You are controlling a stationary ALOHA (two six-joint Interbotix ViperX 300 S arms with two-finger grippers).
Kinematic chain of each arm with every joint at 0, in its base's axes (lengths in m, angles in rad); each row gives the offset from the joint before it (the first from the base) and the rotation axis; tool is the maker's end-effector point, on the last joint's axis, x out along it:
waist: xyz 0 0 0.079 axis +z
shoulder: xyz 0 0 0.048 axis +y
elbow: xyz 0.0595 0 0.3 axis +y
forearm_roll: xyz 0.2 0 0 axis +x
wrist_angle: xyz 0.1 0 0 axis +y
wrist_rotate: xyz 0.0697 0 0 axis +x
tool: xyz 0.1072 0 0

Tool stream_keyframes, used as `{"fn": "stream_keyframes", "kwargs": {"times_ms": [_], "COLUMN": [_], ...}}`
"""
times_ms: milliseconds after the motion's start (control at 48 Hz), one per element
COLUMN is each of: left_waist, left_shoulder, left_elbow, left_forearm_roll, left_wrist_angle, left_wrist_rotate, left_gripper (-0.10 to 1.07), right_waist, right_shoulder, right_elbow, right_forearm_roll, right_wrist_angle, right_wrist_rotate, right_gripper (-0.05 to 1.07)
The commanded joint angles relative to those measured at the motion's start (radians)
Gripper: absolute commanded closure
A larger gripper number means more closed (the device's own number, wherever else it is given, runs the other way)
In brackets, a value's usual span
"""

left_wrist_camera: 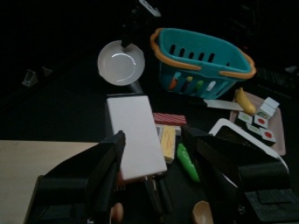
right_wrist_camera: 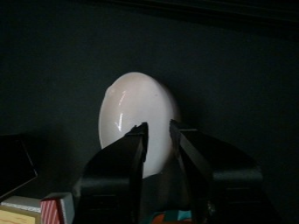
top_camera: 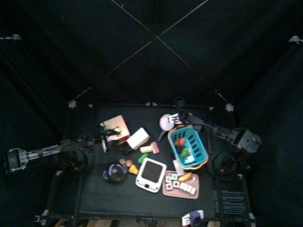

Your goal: Place pan in top right corner

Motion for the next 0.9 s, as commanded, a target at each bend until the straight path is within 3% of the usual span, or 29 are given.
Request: {"fn": "stream_keyframes", "kwargs": {"times_ms": [0,208,875], "left_waist": [0.003,0.002,0.002], "left_shoulder": [0.002,0.002,0.002], "left_elbow": [-0.014,-0.014,-0.014], "left_forearm_roll": [-0.002,-0.002,-0.002], "left_wrist_angle": [-0.003,-0.005,-0.003], "left_wrist_rotate": [0.002,0.002,0.000], "left_gripper": [0.08,0.08,0.08], "right_waist": [-0.003,-0.003,0.035], "right_shoulder": [-0.026,-0.021,-0.029], "right_elbow": [-0.029,-0.029,-0.072], "right_forearm_roll": [-0.003,-0.003,-0.091], "right_wrist_angle": [-0.008,-0.006,-0.008], "right_wrist_rotate": [-0.002,-0.002,-0.002], "right_gripper": [0.29,0.20,0.20]}}
